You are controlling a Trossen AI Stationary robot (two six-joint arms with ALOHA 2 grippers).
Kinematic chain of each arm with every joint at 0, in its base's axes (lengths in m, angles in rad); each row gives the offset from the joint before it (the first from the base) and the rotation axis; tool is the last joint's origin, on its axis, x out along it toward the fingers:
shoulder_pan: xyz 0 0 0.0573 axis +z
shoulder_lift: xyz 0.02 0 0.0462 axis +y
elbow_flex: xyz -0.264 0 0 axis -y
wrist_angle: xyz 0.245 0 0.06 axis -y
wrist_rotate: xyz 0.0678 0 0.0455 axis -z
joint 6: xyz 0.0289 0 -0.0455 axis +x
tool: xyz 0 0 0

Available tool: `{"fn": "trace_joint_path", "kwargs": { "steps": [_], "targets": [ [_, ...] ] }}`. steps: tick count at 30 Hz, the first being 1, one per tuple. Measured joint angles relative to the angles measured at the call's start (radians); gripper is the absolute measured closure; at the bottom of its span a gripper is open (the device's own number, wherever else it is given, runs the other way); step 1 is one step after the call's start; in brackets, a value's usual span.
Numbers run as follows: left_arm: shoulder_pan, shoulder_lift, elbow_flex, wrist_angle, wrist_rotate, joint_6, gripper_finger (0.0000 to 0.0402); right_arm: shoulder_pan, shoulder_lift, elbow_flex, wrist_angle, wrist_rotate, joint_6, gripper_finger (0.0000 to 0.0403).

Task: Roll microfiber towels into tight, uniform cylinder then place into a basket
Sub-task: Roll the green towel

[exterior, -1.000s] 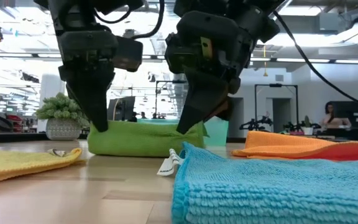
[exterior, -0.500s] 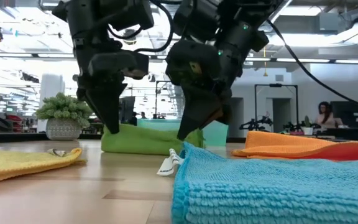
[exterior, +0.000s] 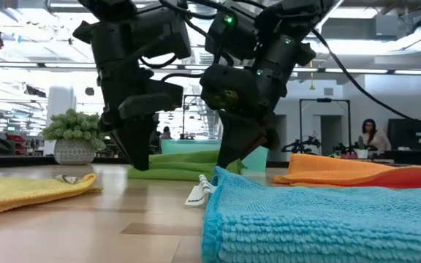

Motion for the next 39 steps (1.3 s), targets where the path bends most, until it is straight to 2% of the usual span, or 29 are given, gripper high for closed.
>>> {"fn": "trace_joint_path", "kwargs": {
  "steps": [7, 19, 31, 35, 39],
  "targets": [
    [0.0, 0.013, -0.001, 0.008, 0.006, 0.04, 0.0401, -0.013, 0.0, -0.001, -0.012, -0.007, 0.021, 0.0388],
    [-0.002, 0.022, -0.001, 0.01, 0.016, 0.085, 0.0401, -0.017, -0.006, 0.018, -0.038, 0.0, 0.022, 0.0335],
    [-0.002, 0.022, -0.002, 0.01, 0.022, 0.103, 0.0401, -0.029, -0.007, 0.031, -0.126, -0.018, 0.006, 0.0224],
    [-0.002, 0.022, -0.002, 0.01, 0.022, 0.103, 0.0401, -0.03, -0.034, 0.031, -0.143, -0.006, -0.006, 0.0218],
    [-0.002, 0.022, -0.002, 0.01, 0.023, 0.103, 0.0401, -0.03, -0.092, 0.031, -0.149, 0.006, -0.025, 0.0231]
  ]
}}
